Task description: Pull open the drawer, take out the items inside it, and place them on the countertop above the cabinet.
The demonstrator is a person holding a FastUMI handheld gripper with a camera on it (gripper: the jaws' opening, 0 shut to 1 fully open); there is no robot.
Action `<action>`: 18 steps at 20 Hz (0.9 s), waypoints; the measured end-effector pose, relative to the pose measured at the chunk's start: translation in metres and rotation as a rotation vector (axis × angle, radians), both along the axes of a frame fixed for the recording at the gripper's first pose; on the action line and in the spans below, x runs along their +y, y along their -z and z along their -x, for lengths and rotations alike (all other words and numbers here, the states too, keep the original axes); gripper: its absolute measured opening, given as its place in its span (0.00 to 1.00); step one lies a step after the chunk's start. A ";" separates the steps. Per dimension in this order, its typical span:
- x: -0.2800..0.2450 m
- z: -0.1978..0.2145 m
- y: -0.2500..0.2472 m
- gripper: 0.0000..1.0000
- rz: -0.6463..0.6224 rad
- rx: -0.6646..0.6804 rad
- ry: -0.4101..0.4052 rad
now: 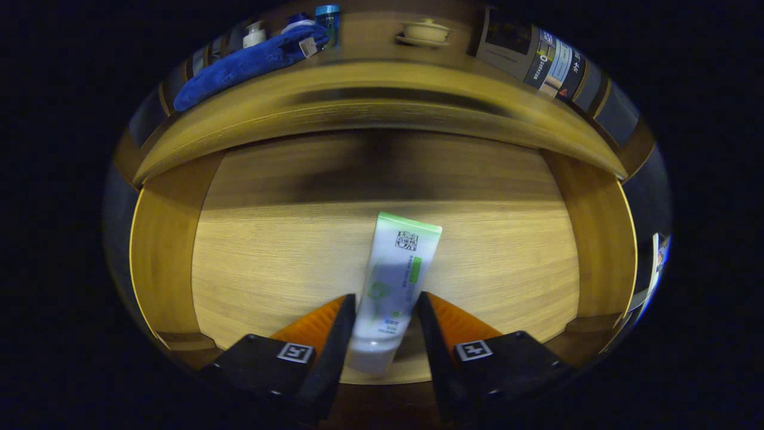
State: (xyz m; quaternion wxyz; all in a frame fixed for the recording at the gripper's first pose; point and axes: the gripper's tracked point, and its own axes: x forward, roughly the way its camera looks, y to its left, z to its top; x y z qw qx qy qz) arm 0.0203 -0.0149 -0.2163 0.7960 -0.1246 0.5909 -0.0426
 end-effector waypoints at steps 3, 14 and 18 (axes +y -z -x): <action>0.002 0.000 -0.004 0.57 -0.025 0.003 0.022; 0.022 -0.005 -0.076 0.51 -0.073 -0.120 -0.056; 0.023 -0.012 -0.117 0.51 -0.081 -0.177 -0.080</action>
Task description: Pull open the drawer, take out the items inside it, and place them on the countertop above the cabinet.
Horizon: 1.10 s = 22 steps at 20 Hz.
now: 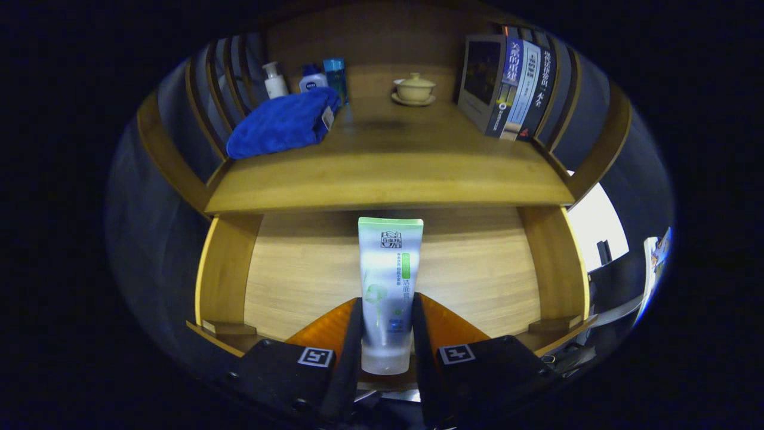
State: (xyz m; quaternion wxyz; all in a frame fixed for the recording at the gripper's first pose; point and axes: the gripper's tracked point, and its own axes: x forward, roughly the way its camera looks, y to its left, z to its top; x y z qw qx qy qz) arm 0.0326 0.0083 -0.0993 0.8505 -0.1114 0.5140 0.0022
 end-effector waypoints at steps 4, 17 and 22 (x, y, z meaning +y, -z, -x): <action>-0.004 -0.021 -0.034 0.50 0.023 -0.064 -0.008; 0.010 -0.113 -0.047 0.50 0.028 -0.165 0.028; 0.009 -0.139 -0.033 0.56 0.039 -0.200 0.055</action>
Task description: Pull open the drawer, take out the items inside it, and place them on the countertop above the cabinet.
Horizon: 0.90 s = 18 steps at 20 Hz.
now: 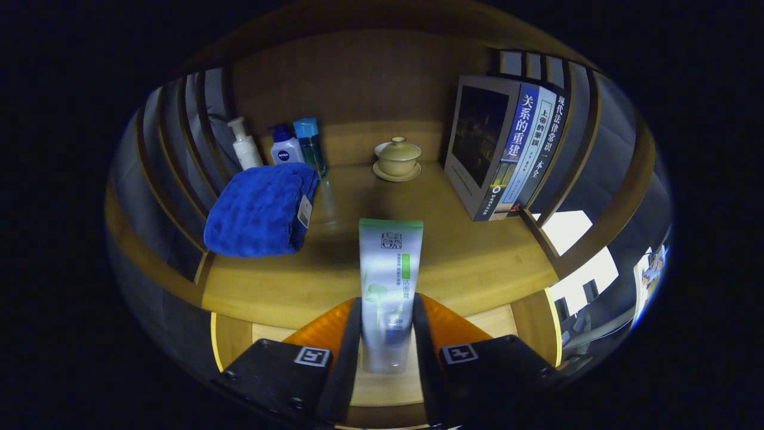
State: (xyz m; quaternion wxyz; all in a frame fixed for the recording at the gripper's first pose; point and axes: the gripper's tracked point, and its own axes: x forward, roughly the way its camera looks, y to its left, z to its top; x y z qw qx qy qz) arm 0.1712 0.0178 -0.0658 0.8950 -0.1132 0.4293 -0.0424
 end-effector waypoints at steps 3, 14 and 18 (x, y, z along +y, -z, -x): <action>0.002 -0.015 -0.002 0.59 0.012 -0.068 -0.013; -0.006 0.020 -0.026 0.99 0.032 -0.141 -0.078; -0.016 0.040 -0.037 0.99 0.070 -0.198 -0.101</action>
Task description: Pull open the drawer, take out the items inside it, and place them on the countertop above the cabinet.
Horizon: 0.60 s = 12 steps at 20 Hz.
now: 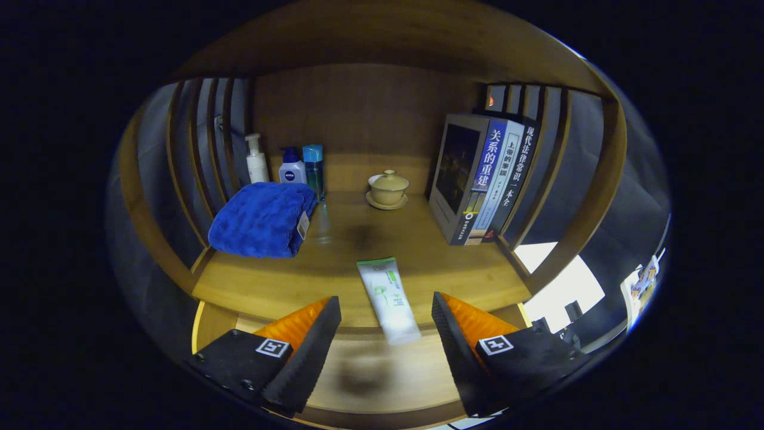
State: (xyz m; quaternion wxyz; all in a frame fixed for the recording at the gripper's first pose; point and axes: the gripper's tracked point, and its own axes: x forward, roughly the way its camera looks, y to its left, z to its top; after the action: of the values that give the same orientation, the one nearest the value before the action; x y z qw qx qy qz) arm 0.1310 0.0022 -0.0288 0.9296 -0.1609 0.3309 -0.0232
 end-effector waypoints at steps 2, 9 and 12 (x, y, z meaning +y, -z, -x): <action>0.003 0.016 -0.004 0.99 -0.006 -0.029 -0.021; -0.003 0.074 -0.008 0.99 -0.078 -0.113 -0.048; -0.004 0.100 -0.006 0.99 -0.134 -0.158 -0.055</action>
State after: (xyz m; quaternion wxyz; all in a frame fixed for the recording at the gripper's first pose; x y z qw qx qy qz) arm 0.0314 -0.0023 -0.0228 0.9617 -0.1051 0.2528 0.0117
